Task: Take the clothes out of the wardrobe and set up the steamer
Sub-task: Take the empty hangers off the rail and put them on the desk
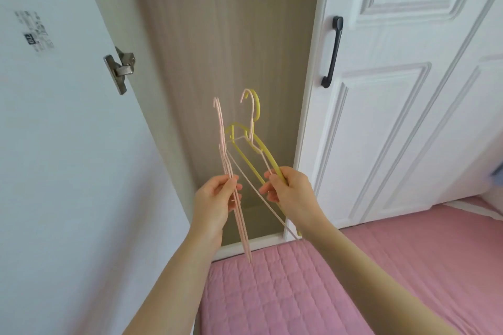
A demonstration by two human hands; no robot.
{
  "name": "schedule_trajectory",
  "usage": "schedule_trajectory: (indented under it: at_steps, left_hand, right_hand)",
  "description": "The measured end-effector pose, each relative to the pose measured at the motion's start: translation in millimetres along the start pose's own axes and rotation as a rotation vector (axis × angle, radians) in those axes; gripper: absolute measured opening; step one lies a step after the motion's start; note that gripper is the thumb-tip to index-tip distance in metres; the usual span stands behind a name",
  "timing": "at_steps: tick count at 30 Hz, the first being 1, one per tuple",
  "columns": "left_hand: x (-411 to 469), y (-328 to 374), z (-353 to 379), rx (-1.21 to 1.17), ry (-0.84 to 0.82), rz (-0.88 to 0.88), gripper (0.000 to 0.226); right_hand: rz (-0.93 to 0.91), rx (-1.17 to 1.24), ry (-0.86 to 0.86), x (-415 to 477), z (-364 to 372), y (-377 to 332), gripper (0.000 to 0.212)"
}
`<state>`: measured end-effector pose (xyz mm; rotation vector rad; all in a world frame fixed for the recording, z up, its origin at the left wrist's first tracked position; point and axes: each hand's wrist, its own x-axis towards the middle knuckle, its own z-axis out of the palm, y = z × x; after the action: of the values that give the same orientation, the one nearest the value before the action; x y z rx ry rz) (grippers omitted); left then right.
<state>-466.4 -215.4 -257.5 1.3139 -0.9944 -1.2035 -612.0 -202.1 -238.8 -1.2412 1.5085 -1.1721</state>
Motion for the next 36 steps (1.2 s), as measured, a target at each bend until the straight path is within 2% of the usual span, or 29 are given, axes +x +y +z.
schedule_trajectory:
  at_steps: [8,17,26,30,36]
  left_hand:
    - [-50.6,-71.3,-23.0,0.092,-0.067,-0.106,0.014]
    - [-90.5,-99.4,-69.9,0.195,-0.118,-0.129,0.012]
    - [-124.2,-116.6,-123.9,0.196,-0.319,-0.205,0.008]
    - [-141.3,-115.5,-146.5,0.202,-0.393,-0.266,0.007]
    - [-167.4,-121.6,-168.8,0.285,-0.467,-0.263,0.006]
  right_hand:
    - [0.125,-0.043,0.050,-69.0,15.6,54.5,0.019]
    - [0.283,-0.136,0.132,-142.7,52.7,93.4,0.024]
    - [0.317,-0.060,0.356,-208.7,116.2,97.7,0.021]
    - [0.344,-0.022,0.420,-238.2,136.7,89.2,0.019]
    - [0.403,-0.015,0.470,-281.6,155.7,87.0,0.019]
